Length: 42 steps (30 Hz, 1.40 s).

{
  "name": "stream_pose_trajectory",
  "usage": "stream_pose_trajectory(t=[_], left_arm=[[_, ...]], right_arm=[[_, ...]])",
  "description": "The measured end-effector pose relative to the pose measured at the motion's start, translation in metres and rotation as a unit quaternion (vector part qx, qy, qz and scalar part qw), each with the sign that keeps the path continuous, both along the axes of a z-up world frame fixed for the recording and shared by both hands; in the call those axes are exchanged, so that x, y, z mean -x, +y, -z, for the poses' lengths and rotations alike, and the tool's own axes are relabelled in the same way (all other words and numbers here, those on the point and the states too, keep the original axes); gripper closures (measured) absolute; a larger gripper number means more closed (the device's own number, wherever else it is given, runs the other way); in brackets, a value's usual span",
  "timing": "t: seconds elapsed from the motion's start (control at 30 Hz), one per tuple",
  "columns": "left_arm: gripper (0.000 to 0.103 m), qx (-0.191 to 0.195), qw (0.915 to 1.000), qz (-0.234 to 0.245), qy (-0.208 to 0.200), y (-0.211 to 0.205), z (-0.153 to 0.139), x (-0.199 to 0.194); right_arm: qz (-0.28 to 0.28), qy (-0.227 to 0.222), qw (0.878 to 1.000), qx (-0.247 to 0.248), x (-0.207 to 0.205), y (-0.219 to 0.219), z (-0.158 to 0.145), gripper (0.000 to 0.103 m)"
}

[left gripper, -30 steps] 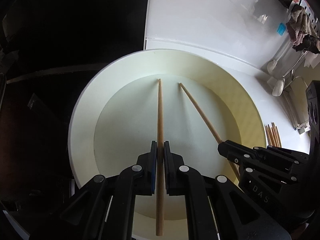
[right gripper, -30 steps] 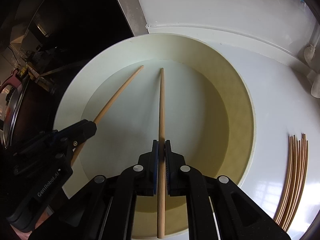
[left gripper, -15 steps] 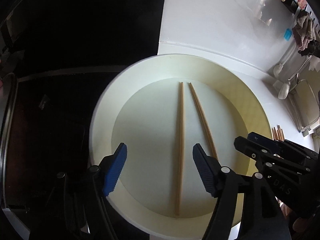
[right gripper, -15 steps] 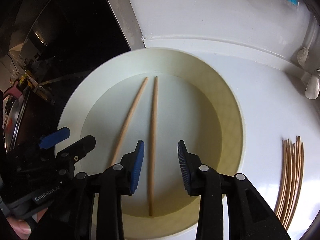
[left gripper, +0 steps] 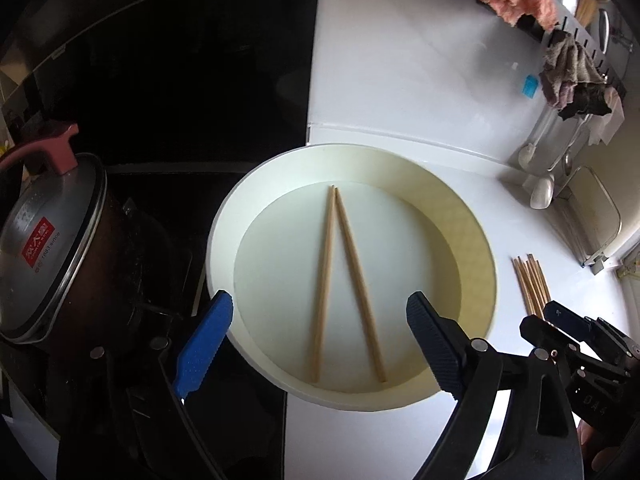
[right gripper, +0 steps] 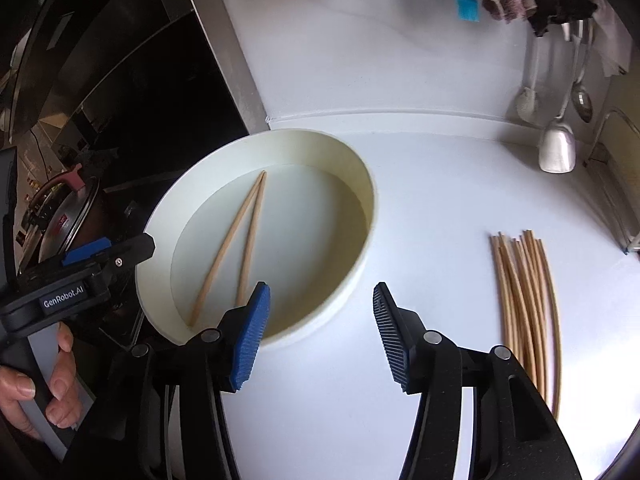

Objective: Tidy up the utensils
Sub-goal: 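Return the right tool to the chopstick pile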

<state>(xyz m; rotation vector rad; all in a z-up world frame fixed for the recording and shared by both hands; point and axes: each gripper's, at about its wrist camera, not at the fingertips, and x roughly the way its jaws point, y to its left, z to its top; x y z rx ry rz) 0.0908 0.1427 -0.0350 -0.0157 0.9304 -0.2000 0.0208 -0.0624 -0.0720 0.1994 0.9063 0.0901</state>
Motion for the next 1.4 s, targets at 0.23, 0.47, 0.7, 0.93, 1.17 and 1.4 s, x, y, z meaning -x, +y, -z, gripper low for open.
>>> stream_pose_trajectory(t=[0.23, 0.47, 0.7, 0.93, 1.17, 1.4], left_arm=[[0.016, 0.024, 0.9977, 0.062, -0.014, -0.068, -0.009, 0.029], [0.016, 0.028, 0.9916, 0.126, -0.005, -0.147, -0.001, 0.059], [0.016, 0.008, 0.9919, 0.125, 0.023, -0.203, 0.034, 0.073], [0.013, -0.007, 0.9950, 0.096, 0.028, -0.237, 0.064, 0.075], [0.013, -0.001, 0.9979, 0.059, 0.026, -0.249, 0.092, 0.064], [0.013, 0.004, 0.9987, 0.036, 0.037, -0.252, 0.115, 0.052]], right_arm=[[0.071, -0.005, 0.997, 0.023, 0.053, -0.068, -0.003, 0.049], [0.123, 0.001, 0.991, 0.050, 0.092, -0.143, 0.000, 0.046], [0.140, 0.009, 0.989, 0.053, 0.100, -0.195, 0.025, 0.046], [0.117, 0.021, 0.992, 0.049, 0.082, -0.223, 0.058, 0.046], [0.099, 0.024, 0.994, 0.047, 0.060, -0.228, 0.092, 0.046], [0.080, 0.034, 0.994, 0.065, 0.042, -0.225, 0.107, 0.046]])
